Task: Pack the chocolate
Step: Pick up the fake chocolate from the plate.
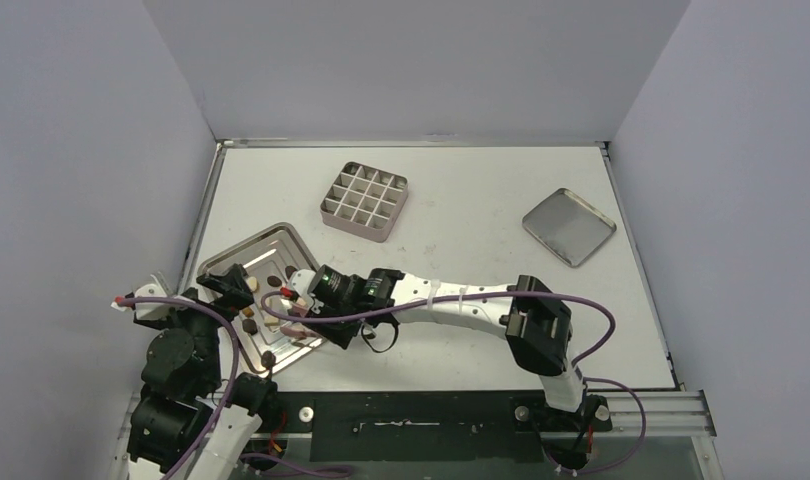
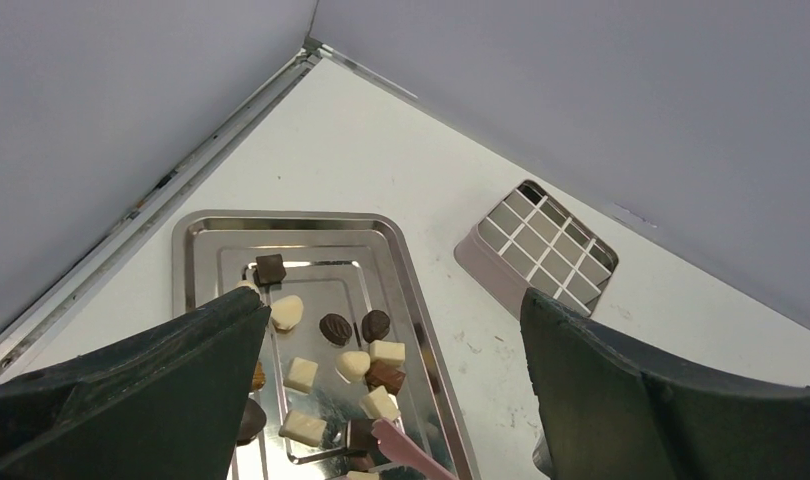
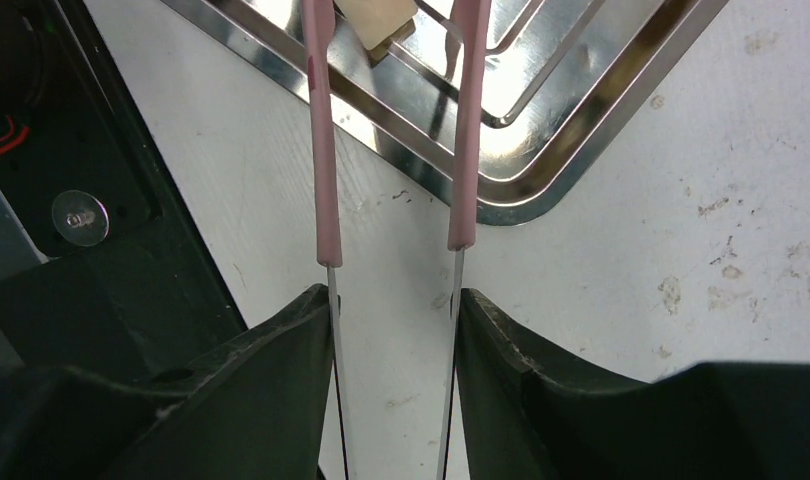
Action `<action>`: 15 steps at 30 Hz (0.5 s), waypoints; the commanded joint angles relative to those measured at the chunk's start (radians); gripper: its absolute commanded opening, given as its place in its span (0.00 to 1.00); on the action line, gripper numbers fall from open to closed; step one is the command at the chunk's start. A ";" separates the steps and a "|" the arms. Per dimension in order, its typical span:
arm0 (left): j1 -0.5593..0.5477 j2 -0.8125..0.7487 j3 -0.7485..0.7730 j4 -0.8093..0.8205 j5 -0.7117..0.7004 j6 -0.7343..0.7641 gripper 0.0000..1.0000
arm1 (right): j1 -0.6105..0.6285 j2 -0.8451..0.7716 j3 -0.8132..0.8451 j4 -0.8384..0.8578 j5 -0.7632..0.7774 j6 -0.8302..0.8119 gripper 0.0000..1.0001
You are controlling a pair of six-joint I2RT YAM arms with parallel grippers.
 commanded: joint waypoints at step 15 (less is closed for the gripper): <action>0.006 -0.006 0.047 -0.021 -0.062 -0.031 0.97 | 0.054 0.080 0.126 -0.091 0.097 0.029 0.44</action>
